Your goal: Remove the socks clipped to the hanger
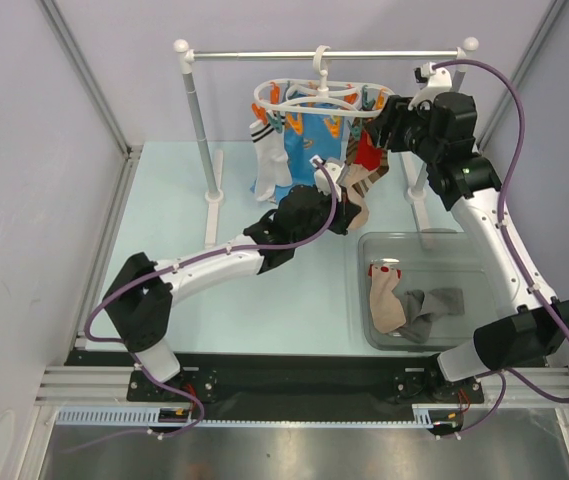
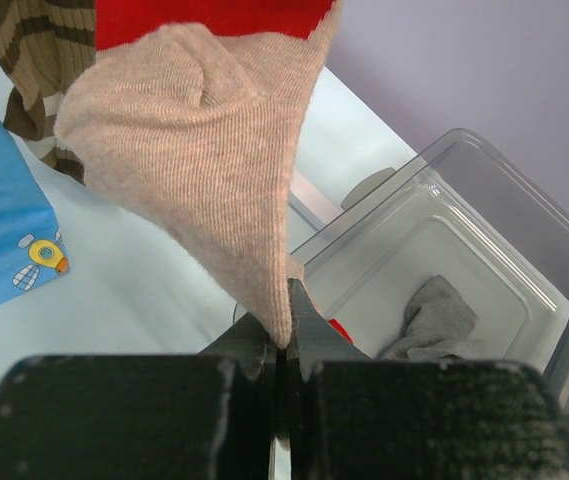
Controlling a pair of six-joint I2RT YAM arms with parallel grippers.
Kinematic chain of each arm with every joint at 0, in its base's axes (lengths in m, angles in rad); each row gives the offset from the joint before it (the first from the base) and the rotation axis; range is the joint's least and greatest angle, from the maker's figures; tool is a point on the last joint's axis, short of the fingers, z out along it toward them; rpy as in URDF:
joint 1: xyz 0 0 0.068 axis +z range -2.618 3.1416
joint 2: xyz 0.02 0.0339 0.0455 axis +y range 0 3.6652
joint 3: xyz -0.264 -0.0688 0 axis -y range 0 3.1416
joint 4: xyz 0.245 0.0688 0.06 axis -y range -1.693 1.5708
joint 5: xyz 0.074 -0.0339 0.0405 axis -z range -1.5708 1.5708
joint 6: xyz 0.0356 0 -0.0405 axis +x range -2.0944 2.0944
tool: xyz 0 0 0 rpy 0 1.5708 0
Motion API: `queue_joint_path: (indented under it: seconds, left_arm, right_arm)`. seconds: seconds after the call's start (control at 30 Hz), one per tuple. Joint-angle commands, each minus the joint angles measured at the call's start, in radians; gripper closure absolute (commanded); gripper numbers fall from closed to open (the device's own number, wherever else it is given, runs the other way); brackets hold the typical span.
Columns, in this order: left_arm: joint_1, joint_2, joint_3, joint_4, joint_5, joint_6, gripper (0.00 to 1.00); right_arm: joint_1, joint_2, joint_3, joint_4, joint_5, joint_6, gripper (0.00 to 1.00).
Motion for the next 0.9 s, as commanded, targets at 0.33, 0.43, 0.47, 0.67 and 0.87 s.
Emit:
queue_joint_path:
  seconds: [0.33,0.43,0.47,0.67,0.87]
  left_arm:
    - [-0.006,-0.051,-0.004,0.046,0.011,0.011,1.0]
    - [-0.006,-0.055,-0.005,0.046,0.011,0.008,1.0]
    - [-0.006,-0.055,-0.007,0.046,0.013,0.008,1.0]
    - [-0.006,-0.062,-0.008,0.046,0.011,0.005,1.0]
    - [-0.006,-0.065,-0.007,0.042,0.011,0.002,1.0]
  right_arm:
    - [-0.012,0.009,-0.028,0.146,-0.072,-0.057,0.48]
    - [-0.015,0.017,-0.03,0.154,-0.08,-0.052,0.49]
    - [-0.015,0.017,-0.03,0.152,-0.081,-0.051,0.49]
    - [-0.017,0.02,-0.036,0.165,-0.08,-0.051,0.54]
    - [-0.018,0.016,-0.039,0.172,-0.078,-0.052,0.81]
